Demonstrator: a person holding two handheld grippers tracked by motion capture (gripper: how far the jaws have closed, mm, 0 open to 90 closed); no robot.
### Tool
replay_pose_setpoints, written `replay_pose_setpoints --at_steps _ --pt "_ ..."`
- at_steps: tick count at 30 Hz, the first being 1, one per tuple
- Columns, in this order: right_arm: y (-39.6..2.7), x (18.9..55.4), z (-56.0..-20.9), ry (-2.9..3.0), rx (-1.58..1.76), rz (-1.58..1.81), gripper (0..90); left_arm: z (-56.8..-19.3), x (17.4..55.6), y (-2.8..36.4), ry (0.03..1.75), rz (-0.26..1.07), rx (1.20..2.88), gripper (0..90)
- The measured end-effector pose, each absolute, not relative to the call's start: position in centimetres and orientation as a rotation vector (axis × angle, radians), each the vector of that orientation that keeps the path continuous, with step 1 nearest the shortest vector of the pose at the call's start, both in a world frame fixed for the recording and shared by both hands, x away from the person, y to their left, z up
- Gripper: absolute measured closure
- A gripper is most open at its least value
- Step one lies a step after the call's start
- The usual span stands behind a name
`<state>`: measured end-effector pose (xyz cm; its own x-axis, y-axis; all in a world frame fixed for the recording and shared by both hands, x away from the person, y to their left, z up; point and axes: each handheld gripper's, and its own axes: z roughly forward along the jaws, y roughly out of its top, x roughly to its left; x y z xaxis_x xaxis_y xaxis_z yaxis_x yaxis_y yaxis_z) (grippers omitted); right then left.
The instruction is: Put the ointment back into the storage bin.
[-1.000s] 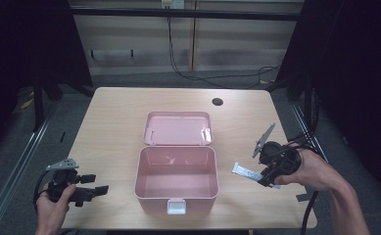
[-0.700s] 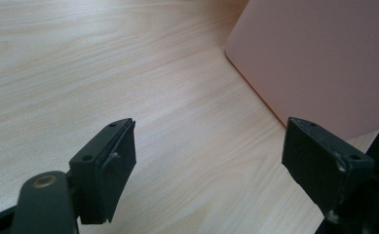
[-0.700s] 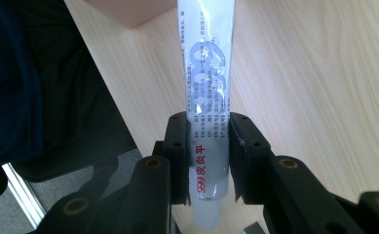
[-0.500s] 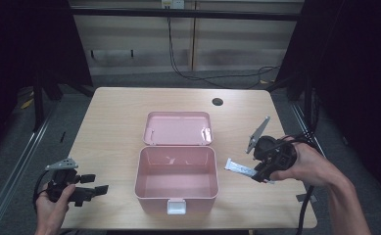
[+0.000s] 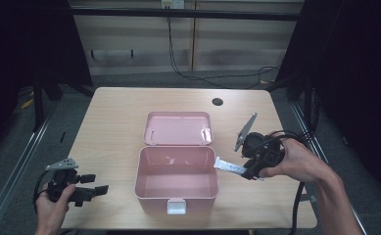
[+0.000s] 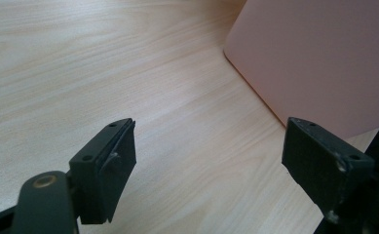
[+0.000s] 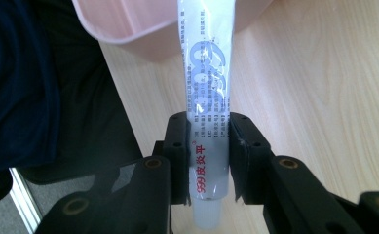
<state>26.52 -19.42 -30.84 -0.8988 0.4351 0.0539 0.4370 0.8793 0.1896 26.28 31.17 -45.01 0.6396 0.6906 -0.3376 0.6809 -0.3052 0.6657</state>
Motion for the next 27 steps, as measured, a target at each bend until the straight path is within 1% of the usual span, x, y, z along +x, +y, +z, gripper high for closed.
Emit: replay_pose_setpoints --at_steps 14,27 --pt "-16.1 27.2 -30.5 -3.043 -0.614 -0.282 71.5 -45.0 26.3 31.2 1.069 0.012 2.033 20.0" --pt "-13.3 27.8 -31.1 -3.037 -0.524 -0.260 71.6 -45.0 26.3 31.1 1.068 0.014 2.033 20.0"
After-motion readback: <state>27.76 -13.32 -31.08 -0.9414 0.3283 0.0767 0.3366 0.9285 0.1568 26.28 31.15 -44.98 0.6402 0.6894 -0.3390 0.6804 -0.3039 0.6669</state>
